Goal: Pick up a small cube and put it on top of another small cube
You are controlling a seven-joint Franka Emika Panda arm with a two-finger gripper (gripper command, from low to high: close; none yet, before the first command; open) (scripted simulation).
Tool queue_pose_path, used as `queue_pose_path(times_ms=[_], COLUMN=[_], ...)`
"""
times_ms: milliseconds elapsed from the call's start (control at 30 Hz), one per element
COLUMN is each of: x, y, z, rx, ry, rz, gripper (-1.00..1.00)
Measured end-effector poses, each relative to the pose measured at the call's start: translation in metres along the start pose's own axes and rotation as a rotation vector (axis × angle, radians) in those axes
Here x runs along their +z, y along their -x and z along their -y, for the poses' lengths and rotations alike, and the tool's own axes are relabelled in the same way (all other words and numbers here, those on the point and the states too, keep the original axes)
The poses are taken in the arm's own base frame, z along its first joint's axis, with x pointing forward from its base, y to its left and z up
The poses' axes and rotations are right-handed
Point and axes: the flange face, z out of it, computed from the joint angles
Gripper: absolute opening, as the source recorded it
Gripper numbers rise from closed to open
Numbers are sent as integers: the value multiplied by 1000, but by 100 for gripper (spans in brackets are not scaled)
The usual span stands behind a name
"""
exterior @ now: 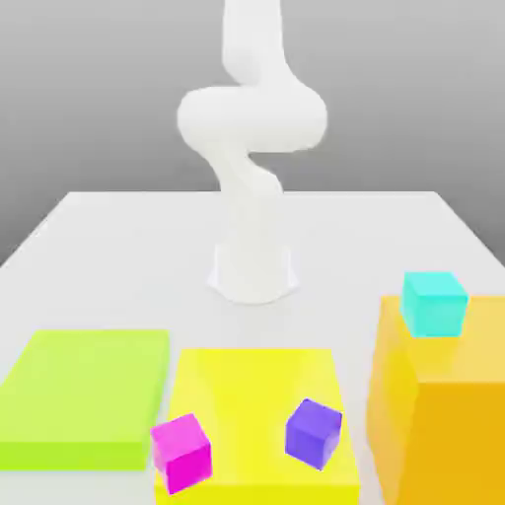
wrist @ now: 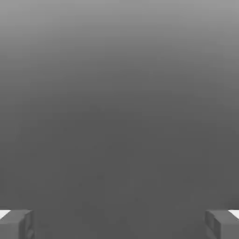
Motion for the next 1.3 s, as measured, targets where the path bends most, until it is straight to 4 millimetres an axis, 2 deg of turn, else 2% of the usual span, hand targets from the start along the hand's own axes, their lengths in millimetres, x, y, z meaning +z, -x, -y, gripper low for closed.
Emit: queue_pose_path(times_ms=[100,200,333,433,500,567,633,700,733,767,800,867,1000,1033,1233,1300], x=[52,102,152,175,188,207,225,248,260,280,290,305,334,338,339,332], y=[52,119,226,315,373,418,459,487,497,488,490,500,521,524,526,520], z=[40,71,97,101,94,71,41,-1,-25,-53,-70,-88,-110,-114,-116,-110], rx=[-197,-402,-683,-896,-1031,-1135,-1234,-1305,-1331,-1307,-1304,-1305,-1305,-1306,-1307,-1306], ry=[-15,-36,-80,-125,-152,-151,-144,-108,-80,-27,-3,13,18,18,20,20], rz=[91,191,322,419,486,561,638,724,769,808,833,853,860,860,860,860], gripper=[0,0,0,0,0,0,0,0,0,0,0,0,0,-100,-100,-100])
